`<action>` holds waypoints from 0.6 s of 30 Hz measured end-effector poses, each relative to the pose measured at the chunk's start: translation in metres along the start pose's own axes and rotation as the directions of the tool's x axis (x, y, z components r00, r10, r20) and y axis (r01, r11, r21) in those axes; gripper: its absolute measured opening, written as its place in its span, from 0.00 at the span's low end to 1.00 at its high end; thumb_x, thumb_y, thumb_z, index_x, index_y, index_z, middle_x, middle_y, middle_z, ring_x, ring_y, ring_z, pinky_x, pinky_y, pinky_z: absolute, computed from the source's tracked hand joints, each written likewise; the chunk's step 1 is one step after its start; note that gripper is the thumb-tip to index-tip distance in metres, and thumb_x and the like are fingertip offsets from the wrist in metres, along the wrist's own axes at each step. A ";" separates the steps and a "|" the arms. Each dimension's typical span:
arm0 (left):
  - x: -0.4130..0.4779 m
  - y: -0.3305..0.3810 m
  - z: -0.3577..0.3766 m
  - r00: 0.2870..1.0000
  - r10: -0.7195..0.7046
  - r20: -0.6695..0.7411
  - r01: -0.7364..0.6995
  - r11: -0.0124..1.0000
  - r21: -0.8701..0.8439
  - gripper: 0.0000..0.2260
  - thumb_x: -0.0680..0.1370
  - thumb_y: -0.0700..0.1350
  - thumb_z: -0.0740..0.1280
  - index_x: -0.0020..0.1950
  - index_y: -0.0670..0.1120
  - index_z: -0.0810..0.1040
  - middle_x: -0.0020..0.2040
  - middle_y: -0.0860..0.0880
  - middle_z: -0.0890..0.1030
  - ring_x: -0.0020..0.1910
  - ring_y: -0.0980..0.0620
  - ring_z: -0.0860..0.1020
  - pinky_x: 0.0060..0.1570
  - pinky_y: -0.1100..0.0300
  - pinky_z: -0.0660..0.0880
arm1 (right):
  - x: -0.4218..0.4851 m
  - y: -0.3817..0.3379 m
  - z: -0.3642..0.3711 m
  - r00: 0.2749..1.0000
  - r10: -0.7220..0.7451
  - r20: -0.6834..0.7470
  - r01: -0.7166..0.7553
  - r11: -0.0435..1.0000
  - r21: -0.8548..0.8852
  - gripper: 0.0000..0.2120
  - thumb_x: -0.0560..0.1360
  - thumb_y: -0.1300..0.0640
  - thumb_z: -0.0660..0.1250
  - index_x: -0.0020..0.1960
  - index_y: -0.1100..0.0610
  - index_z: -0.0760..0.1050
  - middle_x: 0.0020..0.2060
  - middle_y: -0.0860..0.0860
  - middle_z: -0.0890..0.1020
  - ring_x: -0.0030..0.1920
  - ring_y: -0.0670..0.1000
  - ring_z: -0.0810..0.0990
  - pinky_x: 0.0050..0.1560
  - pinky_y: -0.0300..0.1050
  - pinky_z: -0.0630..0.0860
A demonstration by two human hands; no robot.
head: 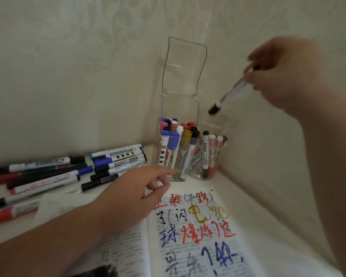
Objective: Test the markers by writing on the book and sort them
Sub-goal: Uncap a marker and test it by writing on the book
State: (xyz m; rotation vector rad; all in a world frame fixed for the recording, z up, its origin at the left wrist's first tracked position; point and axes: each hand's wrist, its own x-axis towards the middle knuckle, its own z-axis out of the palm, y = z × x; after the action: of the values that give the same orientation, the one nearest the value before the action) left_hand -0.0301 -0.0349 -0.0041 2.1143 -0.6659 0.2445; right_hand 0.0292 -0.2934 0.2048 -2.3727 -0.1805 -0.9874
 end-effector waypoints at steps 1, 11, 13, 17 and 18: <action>0.000 0.002 0.000 1.000 0.001 -0.011 -0.002 0.999 -0.047 0.17 0.80 0.53 0.67 0.66 0.68 0.70 0.54 0.66 0.77 0.49 0.59 0.80 0.35 0.70 0.73 | -0.015 -0.002 -0.008 0.992 -0.070 -0.109 0.077 0.995 0.063 0.10 0.70 0.56 0.72 0.50 0.47 0.79 0.45 0.49 0.85 0.43 0.53 0.85 0.47 0.52 0.83; -0.002 0.003 0.008 0.992 0.057 0.110 -0.067 0.993 0.092 0.09 0.84 0.50 0.57 0.58 0.67 0.66 0.46 0.62 0.78 0.44 0.56 0.78 0.41 0.62 0.74 | -0.156 0.005 0.059 0.960 -0.024 0.279 -0.175 0.728 0.663 0.12 0.67 0.62 0.76 0.47 0.55 0.77 0.40 0.59 0.85 0.36 0.59 0.85 0.39 0.53 0.83; -0.002 0.000 0.007 0.994 0.045 0.098 -0.058 0.988 0.140 0.10 0.84 0.50 0.57 0.55 0.68 0.66 0.45 0.60 0.77 0.40 0.56 0.77 0.38 0.63 0.72 | -0.167 0.009 0.070 0.952 0.026 0.304 -0.247 0.654 0.716 0.11 0.68 0.62 0.76 0.47 0.56 0.77 0.39 0.56 0.84 0.36 0.56 0.84 0.39 0.52 0.83; -0.005 0.006 0.010 0.990 0.040 0.134 -0.053 0.994 0.094 0.12 0.82 0.56 0.55 0.62 0.56 0.72 0.46 0.55 0.79 0.45 0.58 0.77 0.44 0.64 0.72 | -0.191 0.017 0.088 0.858 0.000 0.514 -0.419 0.580 0.699 0.06 0.75 0.66 0.74 0.51 0.63 0.79 0.38 0.55 0.85 0.38 0.55 0.84 0.45 0.50 0.84; -0.006 0.008 0.011 0.987 0.039 0.154 -0.053 0.995 0.087 0.14 0.82 0.57 0.55 0.62 0.54 0.73 0.47 0.55 0.79 0.47 0.59 0.77 0.46 0.64 0.73 | -0.195 0.018 0.091 0.844 -0.014 0.536 -0.421 0.602 0.678 0.06 0.77 0.65 0.72 0.52 0.64 0.79 0.37 0.55 0.84 0.36 0.55 0.83 0.42 0.50 0.83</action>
State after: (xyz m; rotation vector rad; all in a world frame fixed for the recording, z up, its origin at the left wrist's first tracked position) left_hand -0.0398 -0.0456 -0.0077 2.2222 -0.8071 0.1417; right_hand -0.0492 -0.2419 0.0106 -1.6842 -0.4133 -0.0685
